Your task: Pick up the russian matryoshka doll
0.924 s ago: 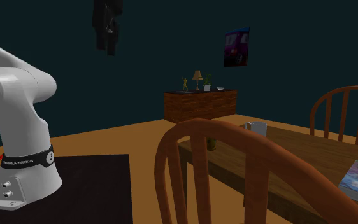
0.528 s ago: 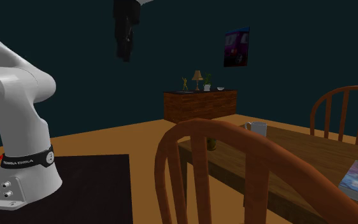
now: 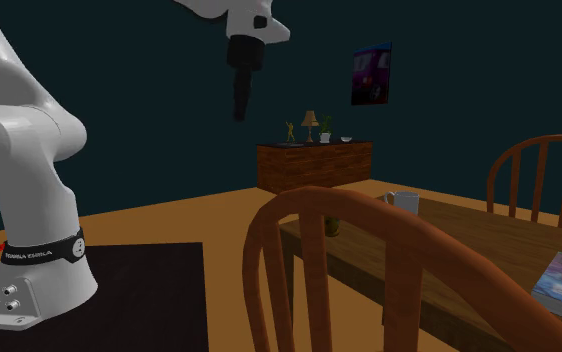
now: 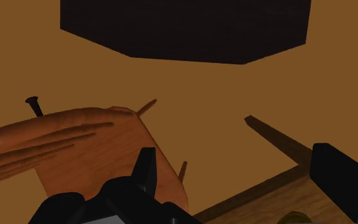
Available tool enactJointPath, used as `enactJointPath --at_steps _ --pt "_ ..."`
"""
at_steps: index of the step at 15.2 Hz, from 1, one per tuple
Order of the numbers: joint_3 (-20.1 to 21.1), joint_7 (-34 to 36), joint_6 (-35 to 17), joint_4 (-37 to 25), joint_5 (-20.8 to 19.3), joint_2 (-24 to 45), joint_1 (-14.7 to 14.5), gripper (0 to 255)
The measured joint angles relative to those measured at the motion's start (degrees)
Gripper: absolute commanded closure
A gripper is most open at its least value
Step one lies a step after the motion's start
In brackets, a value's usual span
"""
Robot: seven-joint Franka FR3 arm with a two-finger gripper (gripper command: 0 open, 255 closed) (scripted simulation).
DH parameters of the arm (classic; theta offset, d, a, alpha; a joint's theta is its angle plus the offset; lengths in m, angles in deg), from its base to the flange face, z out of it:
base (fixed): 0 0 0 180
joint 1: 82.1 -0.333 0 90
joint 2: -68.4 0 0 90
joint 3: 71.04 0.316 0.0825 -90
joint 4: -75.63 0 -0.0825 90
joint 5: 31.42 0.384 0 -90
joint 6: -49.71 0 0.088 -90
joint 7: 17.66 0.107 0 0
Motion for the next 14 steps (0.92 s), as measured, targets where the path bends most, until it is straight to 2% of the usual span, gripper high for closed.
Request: enactJointPath --at_steps 9,14 --pt "3.62 3.14 -6.44 -11.55 -0.32 19.50 -2.04 0" --pt "4.97 4.64 -7.62 -20.21 -1.55 30.27 -3.37 0"
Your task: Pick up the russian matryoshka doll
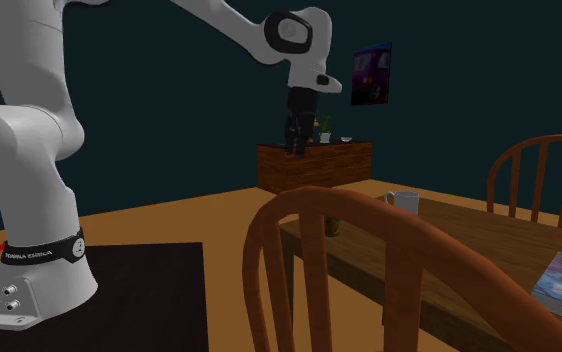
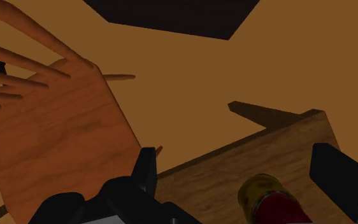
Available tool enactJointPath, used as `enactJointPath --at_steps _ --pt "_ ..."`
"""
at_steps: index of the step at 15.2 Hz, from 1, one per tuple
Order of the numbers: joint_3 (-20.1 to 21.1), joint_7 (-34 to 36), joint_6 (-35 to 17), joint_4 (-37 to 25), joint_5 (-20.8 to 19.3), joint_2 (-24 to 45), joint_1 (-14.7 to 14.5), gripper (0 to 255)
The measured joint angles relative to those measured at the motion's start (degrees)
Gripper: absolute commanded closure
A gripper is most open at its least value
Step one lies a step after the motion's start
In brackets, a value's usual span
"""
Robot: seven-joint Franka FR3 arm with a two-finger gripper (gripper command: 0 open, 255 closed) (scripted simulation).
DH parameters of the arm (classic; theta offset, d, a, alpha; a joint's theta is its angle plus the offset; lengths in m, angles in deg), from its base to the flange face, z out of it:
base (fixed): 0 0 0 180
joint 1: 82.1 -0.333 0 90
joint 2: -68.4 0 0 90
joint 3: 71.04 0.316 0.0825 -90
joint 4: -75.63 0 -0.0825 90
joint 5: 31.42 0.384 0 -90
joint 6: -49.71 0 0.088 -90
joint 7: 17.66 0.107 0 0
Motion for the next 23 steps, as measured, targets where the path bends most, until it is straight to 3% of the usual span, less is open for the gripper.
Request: enactJointPath --at_steps 9,12,15,23 --pt "1.35 2.50 2.26 -21.66 -3.09 21.21 -4.10 0" --pt "1.48 2.98 4.44 -31.13 -4.09 29.05 -6.08 0" --pt "1.21 2.84 8.97 -45.02 -5.12 38.83 -8.33 0" --pt "1.00 2.94 5.53 -44.97 -5.52 42.36 -8.75 0"
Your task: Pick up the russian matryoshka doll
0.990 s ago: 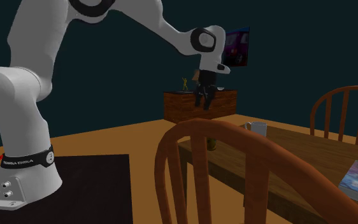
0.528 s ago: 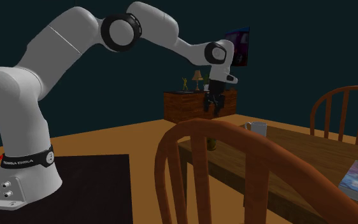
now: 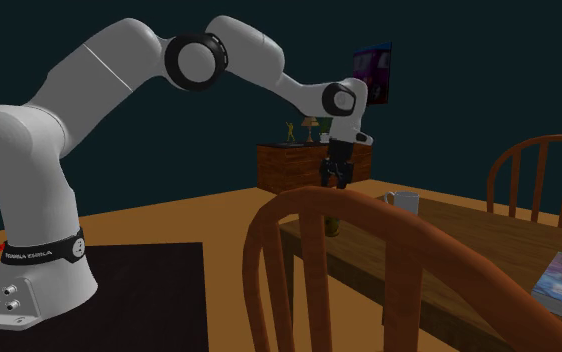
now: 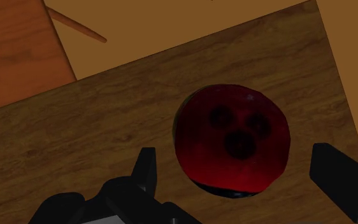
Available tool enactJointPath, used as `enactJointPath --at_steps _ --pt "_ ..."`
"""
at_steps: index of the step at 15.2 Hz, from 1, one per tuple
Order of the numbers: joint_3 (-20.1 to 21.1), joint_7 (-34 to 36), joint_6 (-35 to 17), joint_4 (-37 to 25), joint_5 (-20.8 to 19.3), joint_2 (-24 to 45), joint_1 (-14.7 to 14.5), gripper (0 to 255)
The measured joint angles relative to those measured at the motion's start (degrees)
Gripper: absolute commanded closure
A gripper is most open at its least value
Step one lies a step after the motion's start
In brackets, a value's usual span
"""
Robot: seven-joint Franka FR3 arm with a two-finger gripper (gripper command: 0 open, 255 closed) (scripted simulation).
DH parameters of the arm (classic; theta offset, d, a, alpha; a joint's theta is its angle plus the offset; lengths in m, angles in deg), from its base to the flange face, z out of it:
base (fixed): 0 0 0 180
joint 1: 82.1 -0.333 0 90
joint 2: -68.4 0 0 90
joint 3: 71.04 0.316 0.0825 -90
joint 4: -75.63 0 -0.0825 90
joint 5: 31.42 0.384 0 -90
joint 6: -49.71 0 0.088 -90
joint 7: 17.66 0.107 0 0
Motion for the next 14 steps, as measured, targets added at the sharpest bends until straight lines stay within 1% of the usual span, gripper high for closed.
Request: enactJointPath --at_steps 1,11,14 --pt "0.00 0.03 -0.26 0.27 -0.01 0.00 0.01 255" --pt "0.02 0.06 -0.50 0.43 -0.01 -0.08 0.00 255" --pt "0.05 0.05 0.88 -0.68 0.04 -0.24 -0.10 255"
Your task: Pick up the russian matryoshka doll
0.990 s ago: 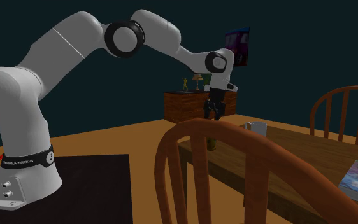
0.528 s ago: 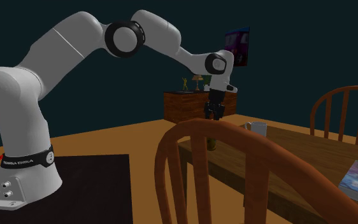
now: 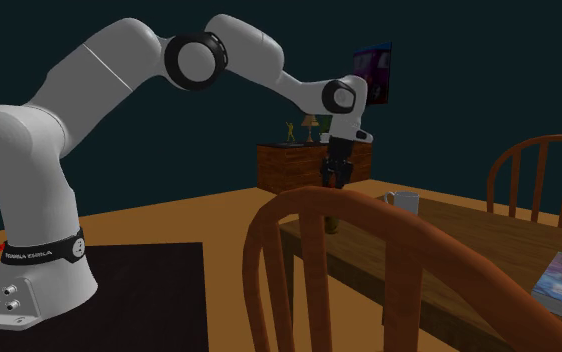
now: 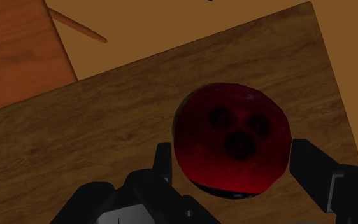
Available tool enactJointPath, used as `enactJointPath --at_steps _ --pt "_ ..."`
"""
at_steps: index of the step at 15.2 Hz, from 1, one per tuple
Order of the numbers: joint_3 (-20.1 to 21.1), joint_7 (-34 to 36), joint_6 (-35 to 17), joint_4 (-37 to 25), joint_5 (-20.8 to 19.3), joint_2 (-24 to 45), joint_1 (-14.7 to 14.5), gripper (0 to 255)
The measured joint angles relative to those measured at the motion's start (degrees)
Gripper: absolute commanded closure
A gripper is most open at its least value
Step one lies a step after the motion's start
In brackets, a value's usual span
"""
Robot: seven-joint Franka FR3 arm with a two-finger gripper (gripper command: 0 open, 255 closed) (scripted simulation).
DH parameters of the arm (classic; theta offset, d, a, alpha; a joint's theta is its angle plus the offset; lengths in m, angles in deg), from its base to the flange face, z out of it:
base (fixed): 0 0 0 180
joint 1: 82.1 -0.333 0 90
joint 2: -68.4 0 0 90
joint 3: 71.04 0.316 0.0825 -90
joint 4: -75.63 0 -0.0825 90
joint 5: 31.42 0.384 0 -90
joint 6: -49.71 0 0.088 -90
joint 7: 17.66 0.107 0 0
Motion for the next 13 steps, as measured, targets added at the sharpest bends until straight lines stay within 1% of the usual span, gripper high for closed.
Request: enactJointPath --at_steps 7,13 --pt "0.14 -0.20 4.19 -2.74 0.23 -1.48 -0.04 255" --pt "0.19 -0.34 8.27 -6.52 0.32 -1.82 -0.31 255"
